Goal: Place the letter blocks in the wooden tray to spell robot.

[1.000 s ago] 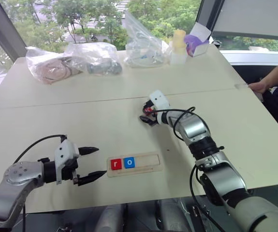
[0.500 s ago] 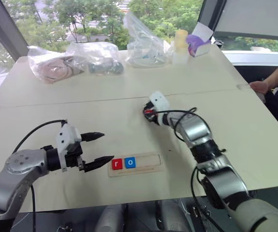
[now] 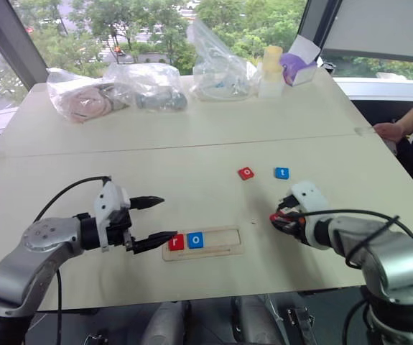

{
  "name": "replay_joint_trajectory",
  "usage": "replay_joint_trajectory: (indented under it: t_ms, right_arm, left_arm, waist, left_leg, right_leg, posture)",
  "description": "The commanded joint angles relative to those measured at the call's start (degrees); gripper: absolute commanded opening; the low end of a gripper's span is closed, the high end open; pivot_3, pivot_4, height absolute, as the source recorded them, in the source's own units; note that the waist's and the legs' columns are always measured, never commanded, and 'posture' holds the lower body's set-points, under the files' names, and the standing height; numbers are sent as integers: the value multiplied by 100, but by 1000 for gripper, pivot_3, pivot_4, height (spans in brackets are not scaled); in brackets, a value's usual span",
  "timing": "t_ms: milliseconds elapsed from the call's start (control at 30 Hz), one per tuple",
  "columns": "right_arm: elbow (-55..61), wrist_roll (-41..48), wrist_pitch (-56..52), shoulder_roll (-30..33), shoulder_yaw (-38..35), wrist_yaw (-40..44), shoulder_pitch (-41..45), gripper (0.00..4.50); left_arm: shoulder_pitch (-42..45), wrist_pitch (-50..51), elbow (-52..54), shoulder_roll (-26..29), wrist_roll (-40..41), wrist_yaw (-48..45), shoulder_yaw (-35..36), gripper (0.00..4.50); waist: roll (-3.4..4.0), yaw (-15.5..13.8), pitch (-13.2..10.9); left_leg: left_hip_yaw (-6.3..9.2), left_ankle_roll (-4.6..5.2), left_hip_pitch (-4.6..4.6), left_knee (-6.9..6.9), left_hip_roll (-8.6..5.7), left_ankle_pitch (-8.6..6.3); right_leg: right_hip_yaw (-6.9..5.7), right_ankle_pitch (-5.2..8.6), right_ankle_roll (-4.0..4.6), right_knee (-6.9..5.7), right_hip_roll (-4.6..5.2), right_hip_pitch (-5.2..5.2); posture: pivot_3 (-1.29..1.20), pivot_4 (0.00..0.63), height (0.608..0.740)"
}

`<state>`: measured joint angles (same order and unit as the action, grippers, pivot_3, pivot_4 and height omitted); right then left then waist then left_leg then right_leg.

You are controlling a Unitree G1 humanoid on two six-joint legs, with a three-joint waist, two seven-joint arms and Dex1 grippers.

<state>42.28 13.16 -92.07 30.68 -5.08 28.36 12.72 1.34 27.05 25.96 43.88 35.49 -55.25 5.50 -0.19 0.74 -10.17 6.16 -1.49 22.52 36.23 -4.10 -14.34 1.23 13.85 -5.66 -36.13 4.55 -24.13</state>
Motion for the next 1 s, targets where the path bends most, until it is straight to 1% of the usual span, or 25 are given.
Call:
replay_joint_trajectory:
  t_ms: [33, 67, 100, 133, 167, 200, 233, 267, 333, 367, 433, 467, 533, 633, 700, 833, 933, 1000]
  right_arm:
    - [232, 205, -43, -116, -180, -127, -142, 1648]
    - [248, 253, -43, -118, -192, -145, -166, 2193]
    - [257, 300, -43, -115, -204, -168, -180, 2576]
    - [275, 360, -43, -39, -185, -131, -166, 3178]
    - [298, 459, 78, 182, -113, 14, -148, 3596]
    - [298, 552, 415, 545, -5, 253, -153, 4161]
    - [228, 646, 806, 937, 78, 558, -147, 4419]
    - [85, 694, 1358, 1333, 139, 936, -147, 4419]
    - [-456, 748, 2503, 1923, 155, 1730, -103, 4419]
    - [-864, 627, 3328, 2201, 217, 2142, -106, 4419]
    - [-1496, 419, 4629, 2537, 345, 2682, -128, 4419]
    - [-2104, 249, 5563, 2689, 518, 3187, 17, 4419]
    - [-2979, 25, 6833, 2817, 799, 3871, 290, 4419]
    - [-4045, -384, 8120, 2747, 1236, 4387, 794, 4419]
    - [-4636, -629, 8702, 2680, 1474, 4639, 1096, 4419]
    - [-5755, -1085, 9616, 2414, 1855, 4811, 1633, 4419]
    - [-6106, -1209, 10060, 2296, 2004, 5018, 1744, 4419]
    - [-6267, -1186, 10165, 2184, 2010, 5104, 1804, 4419]
  left_arm:
    - [126, -113, -33, -8, -66, -95, -50, 4500]
    - [152, -126, -47, -5, -86, -106, -63, 4500]
    - [170, -134, -57, -5, -103, -115, -69, 4500]
    - [197, -122, -63, -9, -105, -117, -69, 4500]
    - [229, -98, -67, -14, -99, -108, -61, 4500]
    - [241, -80, -62, -17, -93, -105, -47, 4500]
    - [247, -72, -59, -14, -98, -107, -43, 4500]
    - [244, -74, -55, -15, -108, -103, -42, 4500]
    - [237, -72, -36, -22, -118, -90, -49, 4500]
    - [237, -71, -26, -29, -124, -76, -51, 4500]
    - [253, -74, -26, -41, -140, -57, -65, 4500]
    - [235, -73, 12, -44, -141, -32, -52, 4500]
    - [203, -62, 69, -44, -134, 8, -25, 4500]
    - [154, -37, 139, -33, -113, 87, 29, 4500]
    - [102, -14, 202, -34, -81, 154, 76, 4500]
    - [-94, 9, 381, -36, -61, 266, 160, 4500]
    - [-158, 31, 430, -33, -37, 338, 221, 4500]
    - [-174, 25, 430, -30, -40, 376, 244, 4500]
  waist:
    - [-2, 3, 0]
    - [-2, 0, 0]
    - [-2, -1, 0]
    - [-2, 0, 0]
    - [-2, -2, 0]
    - [0, -4, -2]
    - [0, -5, -2]
    - [-1, -8, -5]
    - [-7, -6, -8]
    - [-12, -6, -12]
    - [-24, 3, -19]
    - [-24, 7, -19]
    - [-26, 27, -23]
    - [-30, 28, -31]
    - [-32, 21, -35]
    - [-32, 9, -37]
    - [-36, 4, -36]
    - [-40, 0, -34]
  left_leg:
    - [0, 0, 0, 0, 0, 0]
    - [0, 0, 0, 0, 0, 0]
    - [0, 0, 0, -1, -1, 0]
    - [0, 0, 0, -1, -1, 0]
    - [0, 0, 0, -2, -1, 0]
    - [0, 0, 0, 0, -1, 0]
    - [-2, 0, 0, 2, -3, 0]
    - [-2, 0, 0, 1, -4, 0]
    - [-5, 0, 1, 3, -6, 0]
    - [-4, 1, -3, 4, -4, 0]
    - [-3, 2, -15, 2, -1, -1]
    - [-1, 2, -17, 1, 0, -2]
    - [-4, 3, -19, 0, 0, -2]
    - [-5, 3, -19, 2, 0, -2]
    - [-5, 3, -20, 2, -1, -2]
    - [-1, 2, -19, 1, -1, -2]
    - [0, 2, -21, 1, -1, -2]
    - [3, 1, -27, 3, -1, -2]
  right_leg:
    - [0, -2, -4, 1, 0, 1]
    - [0, -2, -6, 1, 0, 1]
    - [0, -5, -11, 2, 0, 1]
    - [0, -5, -14, 2, 0, 1]
    - [0, -5, -14, 2, 0, 1]
    - [0, -5, -14, 3, 1, 3]
    - [-1, -2, -10, 5, 3, 5]
    - [-1, 0, -6, 6, 5, 5]
    - [-2, 4, -6, 11, 8, 8]
    - [-6, 5, -8, 12, 6, 16]
    - [-14, 10, -16, 20, 3, 35]
    - [-16, 10, -15, 20, 3, 37]
    - [-14, 4, -23, 20, 2, 37]
    - [-12, 0, -27, 19, 4, 38]
    - [-11, -2, -28, 18, 4, 37]
    - [-10, 0, -25, 18, 6, 36]
    - [-7, 1, -21, 19, 9, 38]
    - [-8, 5, -13, 19, 9, 47]
  posture:
    - [0, 150, 740]
    - [0, 150, 740]
    - [0, 150, 740]
    - [0, 150, 740]
    - [0, 150, 740]
    - [0, 150, 740]
    - [0, 150, 740]
    - [0, 150, 740]
    - [0, 150, 740]
    - [0, 150, 740]
    - [0, 150, 740]
    - [0, 150, 740]
    - [0, 150, 740]
    - [0, 150, 740]
    - [0, 150, 740]
    - [0, 150, 740]
    - [0, 150, 740]
    - [0, 150, 740]
